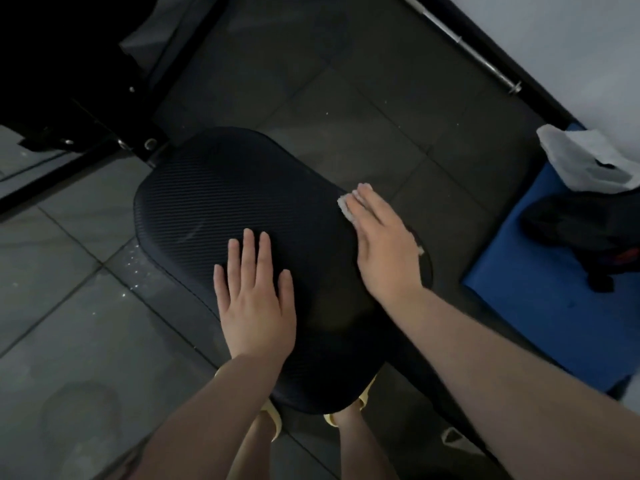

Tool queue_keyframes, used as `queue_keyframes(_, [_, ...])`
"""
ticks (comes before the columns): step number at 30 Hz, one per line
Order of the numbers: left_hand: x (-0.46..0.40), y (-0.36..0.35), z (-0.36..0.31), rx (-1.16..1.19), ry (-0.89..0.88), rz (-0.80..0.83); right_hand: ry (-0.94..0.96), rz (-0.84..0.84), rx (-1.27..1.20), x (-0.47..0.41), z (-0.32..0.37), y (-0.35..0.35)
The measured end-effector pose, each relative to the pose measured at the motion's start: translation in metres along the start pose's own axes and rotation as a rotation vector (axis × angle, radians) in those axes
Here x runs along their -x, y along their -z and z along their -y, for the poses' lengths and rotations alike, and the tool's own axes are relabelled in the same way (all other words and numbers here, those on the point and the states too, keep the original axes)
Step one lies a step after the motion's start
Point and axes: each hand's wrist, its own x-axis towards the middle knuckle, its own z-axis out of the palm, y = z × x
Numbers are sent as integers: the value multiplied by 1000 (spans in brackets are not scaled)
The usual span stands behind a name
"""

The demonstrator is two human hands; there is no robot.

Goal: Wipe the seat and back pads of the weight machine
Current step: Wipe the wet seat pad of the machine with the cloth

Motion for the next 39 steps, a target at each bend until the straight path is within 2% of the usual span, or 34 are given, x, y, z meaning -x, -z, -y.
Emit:
queue_keyframes(2, [-1,-1,-2,-21,-6,-2,29,81,-7,-22,-12,9])
queue_keyframes(5, [0,-1,-2,-32,4,-9,-237,65,-47,-43,-23,21])
queue_keyframes(6, [0,-1,-2,-30,10,-11,-245,29,-57,-42,-14,22])
queue_keyframes(8, [2,0,-1,-9,60,-24,-11,68,-90,-30,17,13])
queue_keyframes(10, [5,0,2,27,131,-42,337,241,-37,-19,31,-7])
queue_keyframes(11, [7,0,5,42,150,-47,433,287,0,-24,30,-15])
queue_keyframes(13, [10,1,12,62,145,-49,463,301,5,-49,26,-23])
queue_keyframes(15, [13,2,19,92,151,-56,295,240,-38,-70,28,-19])
queue_keyframes(17, [17,3,26,137,208,-72,-63,107,-50,-81,30,-13])
queue_keyframes(18, [19,3,28,162,237,-81,-149,44,-59,-78,36,-13])
queue_keyframes(19, [21,4,28,186,252,-87,-92,14,-76,-70,47,-11])
queue_keyframes(20, [24,4,29,207,263,-95,71,74,-119,-59,60,-14])
queue_keyframes(23, [34,4,31,241,269,-94,670,443,-115,-30,69,-32])
queue_keyframes(27, [41,1,33,265,289,-109,971,628,-25,-58,86,-52])
queue_keyframes(29, [40,-1,31,280,294,-117,1085,663,49,-82,103,-63])
queue_keyframes(30, [40,-2,30,287,298,-119,1085,648,71,-95,110,-72])
queue_keyframes(31, [39,-2,30,291,302,-119,1006,617,68,-105,116,-78])
queue_keyframes(32, [39,-1,30,291,302,-120,859,562,27,-114,120,-82])
queue_keyframes(35, [38,2,31,297,292,-118,404,208,-45,-107,108,-81])
queue_keyframes(36, [36,2,31,306,296,-124,375,161,-41,-94,108,-78])
queue_keyframes(37, [33,2,30,317,307,-132,446,190,-51,-79,110,-77])
queue_keyframes(39, [25,-1,26,337,340,-150,744,390,-73,-62,120,-82])
